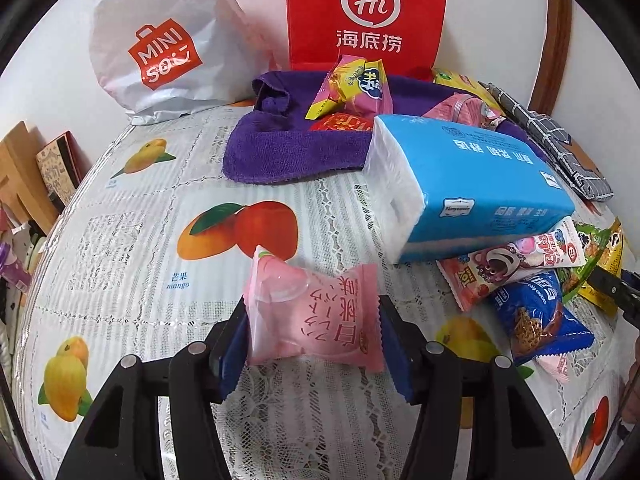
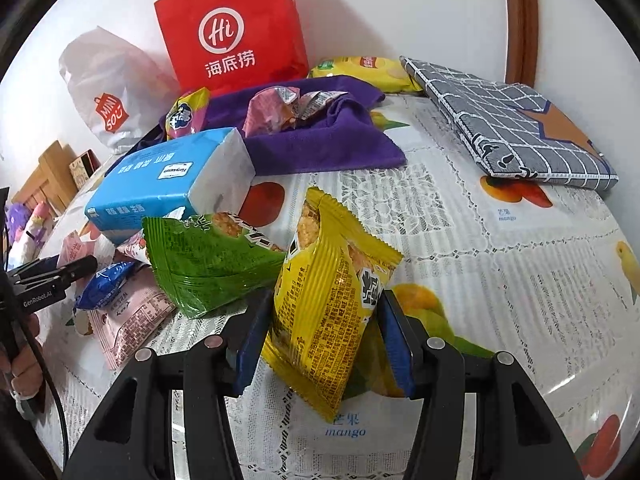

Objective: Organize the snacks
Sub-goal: 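Lift the pink candy with the left tool while the right lifts the yellow chip bag, then carry the pink candy with the left tool while the right carries the yellow bag over the towel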

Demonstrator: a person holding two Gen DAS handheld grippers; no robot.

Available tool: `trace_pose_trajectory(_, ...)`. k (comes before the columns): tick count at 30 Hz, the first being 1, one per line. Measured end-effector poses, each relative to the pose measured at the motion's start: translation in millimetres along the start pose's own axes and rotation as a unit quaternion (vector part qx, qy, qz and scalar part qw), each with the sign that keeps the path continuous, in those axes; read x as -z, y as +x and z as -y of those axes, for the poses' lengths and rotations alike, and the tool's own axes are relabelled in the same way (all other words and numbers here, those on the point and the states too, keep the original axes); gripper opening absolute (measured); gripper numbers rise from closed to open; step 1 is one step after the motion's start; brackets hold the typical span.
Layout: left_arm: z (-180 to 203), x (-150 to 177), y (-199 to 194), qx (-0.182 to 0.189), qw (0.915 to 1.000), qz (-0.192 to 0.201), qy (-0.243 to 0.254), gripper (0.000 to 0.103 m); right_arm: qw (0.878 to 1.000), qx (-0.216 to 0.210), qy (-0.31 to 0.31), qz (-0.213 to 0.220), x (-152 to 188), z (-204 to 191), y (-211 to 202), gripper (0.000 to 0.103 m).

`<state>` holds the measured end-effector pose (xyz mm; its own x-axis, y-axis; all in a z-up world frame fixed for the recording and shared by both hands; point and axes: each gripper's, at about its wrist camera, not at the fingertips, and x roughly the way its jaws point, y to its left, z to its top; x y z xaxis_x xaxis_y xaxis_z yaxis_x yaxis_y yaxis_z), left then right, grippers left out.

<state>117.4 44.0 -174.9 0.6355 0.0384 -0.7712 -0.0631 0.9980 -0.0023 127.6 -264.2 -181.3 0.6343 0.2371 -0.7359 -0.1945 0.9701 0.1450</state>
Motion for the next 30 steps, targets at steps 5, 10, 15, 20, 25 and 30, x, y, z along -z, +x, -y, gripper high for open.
trace_pose_trajectory(5,-2,0,-2,0.005,1.0,0.004,-0.004,0.048,1.0,-0.002,-0.007,0.006,0,-3,-2,0.053)
trace_pose_trajectory(10,-7,-2,-7,0.027,0.9995,-0.007,-0.013,0.046,1.0,0.002,-0.015,0.018,0,-7,-9,0.052)
trace_pose_trajectory(15,-6,-9,-23,0.035,0.9993,0.002,-0.013,0.045,0.999,-0.01,-0.007,0.033,-7,-11,-25,0.052)
trace_pose_trajectory(20,-1,-19,-39,0.04,0.9991,0.01,-0.01,0.045,0.998,-0.012,-0.014,0.053,-21,-15,-44,0.052)
trace_pose_trajectory(25,2,-28,-51,0.047,0.9988,0.005,-0.009,0.045,0.998,-0.023,-0.01,0.058,-36,-17,-55,0.052)
trace_pose_trajectory(30,7,-38,-61,0.044,0.9989,0.015,0.004,0.045,0.997,-0.026,-0.017,0.068,-48,-20,-72,0.052)
